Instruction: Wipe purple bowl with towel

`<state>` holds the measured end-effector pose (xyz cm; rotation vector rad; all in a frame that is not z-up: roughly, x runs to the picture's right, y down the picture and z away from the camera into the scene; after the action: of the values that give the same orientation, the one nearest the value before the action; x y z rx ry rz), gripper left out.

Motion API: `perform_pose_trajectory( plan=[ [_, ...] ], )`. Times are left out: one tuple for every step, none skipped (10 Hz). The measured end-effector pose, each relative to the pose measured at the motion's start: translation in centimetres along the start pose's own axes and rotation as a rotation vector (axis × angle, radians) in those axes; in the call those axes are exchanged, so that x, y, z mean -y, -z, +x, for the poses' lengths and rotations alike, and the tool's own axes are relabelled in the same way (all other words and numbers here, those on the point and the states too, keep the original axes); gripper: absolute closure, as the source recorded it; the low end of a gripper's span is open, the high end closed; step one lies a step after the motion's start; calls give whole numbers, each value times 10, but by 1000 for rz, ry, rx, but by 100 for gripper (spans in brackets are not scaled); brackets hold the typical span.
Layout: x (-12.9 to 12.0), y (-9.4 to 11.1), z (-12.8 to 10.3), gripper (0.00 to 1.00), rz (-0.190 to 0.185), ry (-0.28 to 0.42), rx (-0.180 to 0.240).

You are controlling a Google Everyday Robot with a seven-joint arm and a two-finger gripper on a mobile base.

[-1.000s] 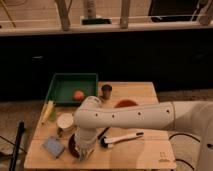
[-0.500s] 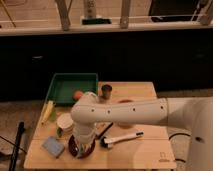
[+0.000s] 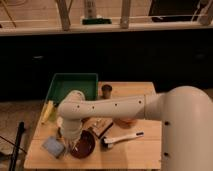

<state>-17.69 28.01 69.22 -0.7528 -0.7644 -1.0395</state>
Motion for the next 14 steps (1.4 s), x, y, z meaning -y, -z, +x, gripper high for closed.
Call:
perform_pose_trajectory(
  plan=[
    [-1, -2, -8, 100, -3, 15, 9],
    [-4, -3, -18, 100, -6, 19, 18],
    [-15, -4, -29, 100, -12, 11, 27],
    [-28, -3, -35, 100, -20, -2, 34],
    [-42, -1, -39, 100, -27, -20, 35],
    [-55, 2, -40, 100, -34, -44, 34],
    [-72, 6, -41, 100, -49, -75, 28],
    [-82, 8, -40, 100, -58, -99, 21],
    [-86, 10, -38, 100, -59, -114, 10],
    [-89, 13, -30, 100, -58, -128, -11],
    [-90, 16, -22, 100, -56, -132, -28],
    [-87, 18, -12, 100, -55, -126, -45],
    [-84, 20, -2, 100, -50, -119, -61],
    [-80, 21, 7, 100, -47, -108, -72]
  ],
)
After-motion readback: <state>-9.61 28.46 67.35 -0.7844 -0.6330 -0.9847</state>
